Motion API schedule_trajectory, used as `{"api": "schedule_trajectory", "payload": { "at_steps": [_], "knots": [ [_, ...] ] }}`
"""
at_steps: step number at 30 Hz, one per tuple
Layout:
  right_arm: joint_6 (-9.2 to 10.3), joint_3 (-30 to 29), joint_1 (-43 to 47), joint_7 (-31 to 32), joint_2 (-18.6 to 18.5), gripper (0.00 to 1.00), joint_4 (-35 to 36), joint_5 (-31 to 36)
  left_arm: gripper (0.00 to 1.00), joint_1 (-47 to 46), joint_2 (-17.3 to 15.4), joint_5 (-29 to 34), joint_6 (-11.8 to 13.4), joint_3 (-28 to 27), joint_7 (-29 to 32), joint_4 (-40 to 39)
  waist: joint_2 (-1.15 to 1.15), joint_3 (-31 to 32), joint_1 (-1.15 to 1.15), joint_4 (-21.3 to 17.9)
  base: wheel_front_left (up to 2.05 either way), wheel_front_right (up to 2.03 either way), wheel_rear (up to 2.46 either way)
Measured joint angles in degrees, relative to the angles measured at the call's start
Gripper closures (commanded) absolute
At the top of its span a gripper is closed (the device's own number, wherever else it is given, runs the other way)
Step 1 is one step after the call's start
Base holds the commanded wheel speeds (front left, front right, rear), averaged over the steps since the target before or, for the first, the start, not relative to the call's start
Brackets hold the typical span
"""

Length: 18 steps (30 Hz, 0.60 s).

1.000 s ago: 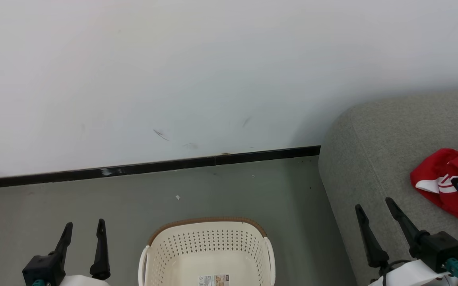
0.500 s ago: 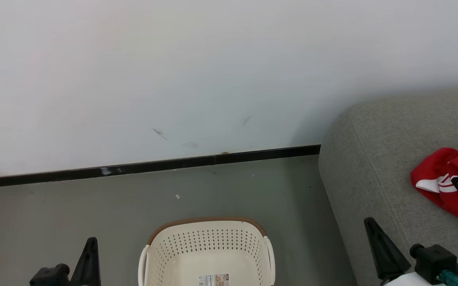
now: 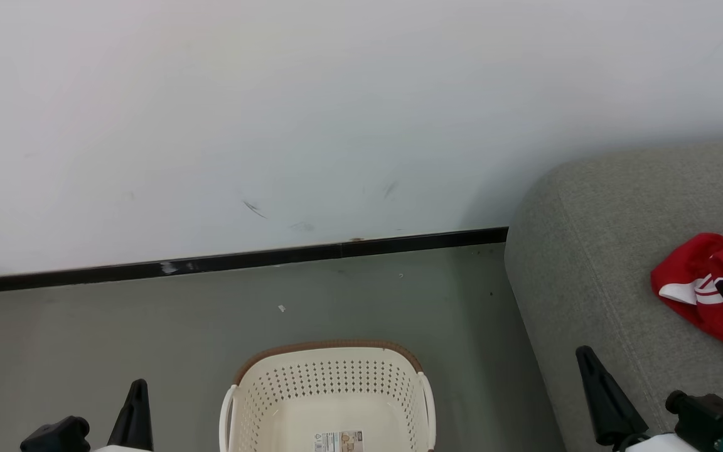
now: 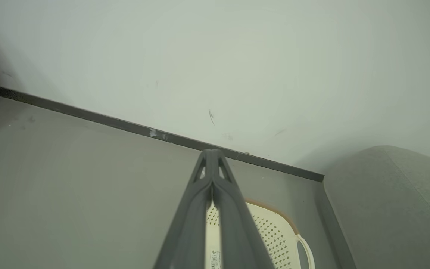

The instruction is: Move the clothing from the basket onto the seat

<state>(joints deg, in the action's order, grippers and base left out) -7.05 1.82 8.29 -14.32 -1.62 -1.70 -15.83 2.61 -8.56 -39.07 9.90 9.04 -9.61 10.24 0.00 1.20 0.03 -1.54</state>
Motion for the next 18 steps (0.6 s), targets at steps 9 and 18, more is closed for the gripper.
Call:
{"api": "schedule_trajectory", "payload": {
  "at_steps": [9, 18],
  "knots": [
    [0.0, -1.4, -0.4, 2.0, 0.0, 1.0, -0.8, -10.3, 1.0, -0.1, 0.9, -5.6, -1.7, -1.5, 2.0, 0.0, 0.0, 0.1, 0.31, 0.3, 0.0, 0.0, 0.0],
    [0.0, -1.8, -0.8, 3.8, -0.9, 1.0, -2.2, -19.3, 1.0, -0.6, 1.5, -11.4, -3.1, -3.0, 3.6, 0.0, 0.0, 0.2, 0.47, 0.5, 0.0, 0.0, 0.0]
  ]
}}
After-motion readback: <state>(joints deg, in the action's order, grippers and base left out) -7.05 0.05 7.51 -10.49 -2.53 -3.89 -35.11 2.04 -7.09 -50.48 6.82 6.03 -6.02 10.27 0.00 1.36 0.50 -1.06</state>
